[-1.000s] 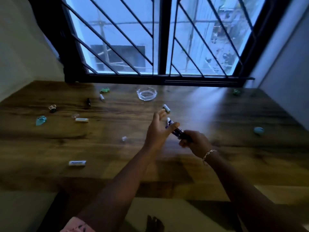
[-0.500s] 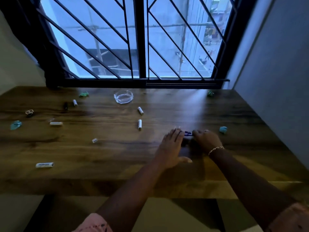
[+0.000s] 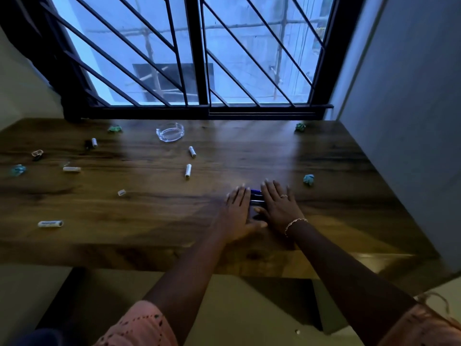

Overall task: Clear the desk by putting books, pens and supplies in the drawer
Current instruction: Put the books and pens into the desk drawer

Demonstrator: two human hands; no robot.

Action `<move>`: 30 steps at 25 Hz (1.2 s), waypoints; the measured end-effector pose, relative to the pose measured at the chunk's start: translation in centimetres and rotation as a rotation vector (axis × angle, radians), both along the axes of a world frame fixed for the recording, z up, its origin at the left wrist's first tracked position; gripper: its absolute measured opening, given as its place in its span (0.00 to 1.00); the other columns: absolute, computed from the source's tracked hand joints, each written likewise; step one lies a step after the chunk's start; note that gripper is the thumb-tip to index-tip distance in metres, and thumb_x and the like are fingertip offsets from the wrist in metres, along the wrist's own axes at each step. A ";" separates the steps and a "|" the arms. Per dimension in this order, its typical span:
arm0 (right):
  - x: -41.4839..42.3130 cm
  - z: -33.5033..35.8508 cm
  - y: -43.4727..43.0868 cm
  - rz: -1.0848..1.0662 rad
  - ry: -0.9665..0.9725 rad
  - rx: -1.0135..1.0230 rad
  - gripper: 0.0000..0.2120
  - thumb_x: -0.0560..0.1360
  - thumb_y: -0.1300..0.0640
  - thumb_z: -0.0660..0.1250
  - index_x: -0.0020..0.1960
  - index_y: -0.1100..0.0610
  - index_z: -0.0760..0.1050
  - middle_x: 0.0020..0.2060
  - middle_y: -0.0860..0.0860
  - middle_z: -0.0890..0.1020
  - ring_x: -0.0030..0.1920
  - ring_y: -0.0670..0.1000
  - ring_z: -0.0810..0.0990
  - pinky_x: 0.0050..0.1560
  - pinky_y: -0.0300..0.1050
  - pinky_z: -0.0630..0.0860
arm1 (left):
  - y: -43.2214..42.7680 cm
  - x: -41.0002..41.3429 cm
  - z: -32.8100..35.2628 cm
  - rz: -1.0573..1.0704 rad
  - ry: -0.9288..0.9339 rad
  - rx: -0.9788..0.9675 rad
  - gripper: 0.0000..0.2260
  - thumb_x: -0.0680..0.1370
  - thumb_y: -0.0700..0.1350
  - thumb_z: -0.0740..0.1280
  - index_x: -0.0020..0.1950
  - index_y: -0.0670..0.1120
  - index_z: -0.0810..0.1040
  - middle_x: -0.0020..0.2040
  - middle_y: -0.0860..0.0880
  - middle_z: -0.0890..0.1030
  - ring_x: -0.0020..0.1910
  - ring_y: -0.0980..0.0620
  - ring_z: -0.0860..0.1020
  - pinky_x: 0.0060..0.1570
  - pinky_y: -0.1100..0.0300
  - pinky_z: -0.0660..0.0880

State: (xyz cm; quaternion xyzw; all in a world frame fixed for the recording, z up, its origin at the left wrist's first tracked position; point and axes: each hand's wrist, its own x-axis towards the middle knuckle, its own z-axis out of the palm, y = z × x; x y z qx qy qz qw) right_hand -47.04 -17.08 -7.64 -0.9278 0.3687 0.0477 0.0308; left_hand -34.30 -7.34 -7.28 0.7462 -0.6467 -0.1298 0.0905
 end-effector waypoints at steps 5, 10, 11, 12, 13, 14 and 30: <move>-1.4 0.0 2.4 -0.008 -0.083 -0.044 0.32 0.79 0.43 0.46 0.76 0.58 0.43 0.76 0.56 0.45 0.76 0.55 0.42 0.74 0.56 0.41 | 1.4 -1.1 0.3 0.071 0.037 -0.120 0.41 0.76 0.62 0.61 0.77 0.41 0.43 0.78 0.44 0.44 0.77 0.48 0.42 0.74 0.54 0.40; -1.9 -0.7 5.6 0.126 -0.433 -0.131 0.32 0.71 0.49 0.47 0.67 0.69 0.67 0.66 0.67 0.69 0.68 0.67 0.67 0.66 0.62 0.64 | 3.8 -3.6 -0.6 0.265 0.241 -0.521 0.31 0.75 0.50 0.67 0.72 0.36 0.62 0.72 0.37 0.66 0.72 0.41 0.64 0.71 0.50 0.56; -2.0 -1.2 6.5 0.155 -0.526 -0.206 0.28 0.72 0.52 0.51 0.63 0.69 0.72 0.62 0.67 0.74 0.63 0.67 0.73 0.61 0.62 0.69 | 4.6 -4.3 -1.0 0.332 0.283 -0.622 0.27 0.75 0.48 0.66 0.70 0.36 0.66 0.68 0.37 0.71 0.69 0.41 0.69 0.68 0.51 0.62; -2.2 -1.8 7.7 0.161 -0.616 -0.237 0.25 0.72 0.53 0.53 0.60 0.68 0.74 0.59 0.67 0.77 0.60 0.66 0.76 0.59 0.58 0.71 | 5.5 -5.2 -1.3 0.405 0.326 -0.717 0.23 0.76 0.47 0.65 0.67 0.36 0.70 0.64 0.38 0.75 0.65 0.42 0.73 0.64 0.55 0.68; -2.6 -2.1 8.9 0.158 -0.698 -0.203 0.23 0.73 0.54 0.55 0.60 0.67 0.75 0.58 0.65 0.78 0.59 0.64 0.77 0.60 0.52 0.71 | 6.4 -6.0 -1.4 0.474 0.370 -0.798 0.18 0.77 0.46 0.64 0.63 0.38 0.74 0.60 0.40 0.78 0.60 0.45 0.76 0.58 0.61 0.71; -2.9 -2.4 9.9 0.146 -0.785 -0.132 0.21 0.73 0.54 0.56 0.59 0.65 0.75 0.56 0.64 0.79 0.57 0.63 0.78 0.59 0.46 0.70 | 7.1 -6.8 -1.4 0.528 0.423 -0.858 0.14 0.78 0.46 0.63 0.59 0.39 0.75 0.55 0.42 0.80 0.55 0.48 0.79 0.53 0.66 0.71; -2.1 -13.2 14.2 -1.329 -1.441 1.626 0.13 0.75 0.67 0.53 0.35 0.58 0.70 0.33 0.54 0.73 0.34 0.50 0.72 0.34 0.40 0.72 | 12.2 -3.3 -12.6 1.442 1.918 -0.194 0.31 0.80 0.61 0.50 0.71 0.38 0.63 0.65 0.37 0.71 0.61 0.41 0.71 0.63 0.47 0.68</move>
